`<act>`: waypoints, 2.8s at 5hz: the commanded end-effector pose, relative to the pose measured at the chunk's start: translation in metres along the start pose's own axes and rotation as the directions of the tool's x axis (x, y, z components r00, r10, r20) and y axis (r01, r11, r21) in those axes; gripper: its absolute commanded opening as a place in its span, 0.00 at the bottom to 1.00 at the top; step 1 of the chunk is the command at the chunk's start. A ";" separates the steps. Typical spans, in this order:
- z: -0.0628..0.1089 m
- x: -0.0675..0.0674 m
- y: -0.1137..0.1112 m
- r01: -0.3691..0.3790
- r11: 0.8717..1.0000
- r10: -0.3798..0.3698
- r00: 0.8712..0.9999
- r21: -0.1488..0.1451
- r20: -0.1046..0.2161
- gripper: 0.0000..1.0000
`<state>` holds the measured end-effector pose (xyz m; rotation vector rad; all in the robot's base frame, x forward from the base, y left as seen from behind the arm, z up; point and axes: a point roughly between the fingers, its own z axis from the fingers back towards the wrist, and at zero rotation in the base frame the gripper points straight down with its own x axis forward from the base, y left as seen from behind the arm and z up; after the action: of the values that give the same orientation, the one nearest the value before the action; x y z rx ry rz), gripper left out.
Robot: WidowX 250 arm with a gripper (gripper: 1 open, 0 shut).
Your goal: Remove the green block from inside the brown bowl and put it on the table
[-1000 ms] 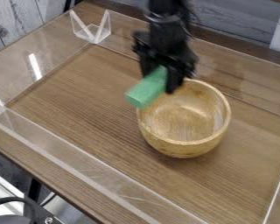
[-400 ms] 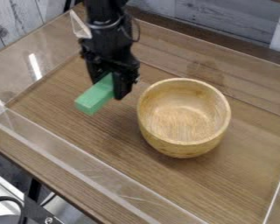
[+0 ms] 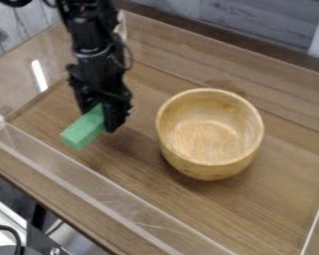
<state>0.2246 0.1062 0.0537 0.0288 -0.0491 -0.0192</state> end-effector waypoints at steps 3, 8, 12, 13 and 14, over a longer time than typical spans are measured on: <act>-0.006 -0.004 0.005 -0.005 1.000 0.005 1.000 -0.009 0.022 0.00; -0.001 0.001 -0.010 -0.031 0.997 0.032 0.999 -0.072 0.012 0.00; -0.007 0.002 -0.019 -0.038 0.994 0.038 0.999 -0.098 -0.010 0.00; -0.001 0.002 -0.018 -0.045 0.994 0.044 0.999 -0.099 -0.011 1.00; 0.015 0.005 -0.018 -0.048 0.993 0.049 0.999 -0.104 0.007 1.00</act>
<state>0.2188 0.0825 0.0542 -0.1020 -0.0026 0.0305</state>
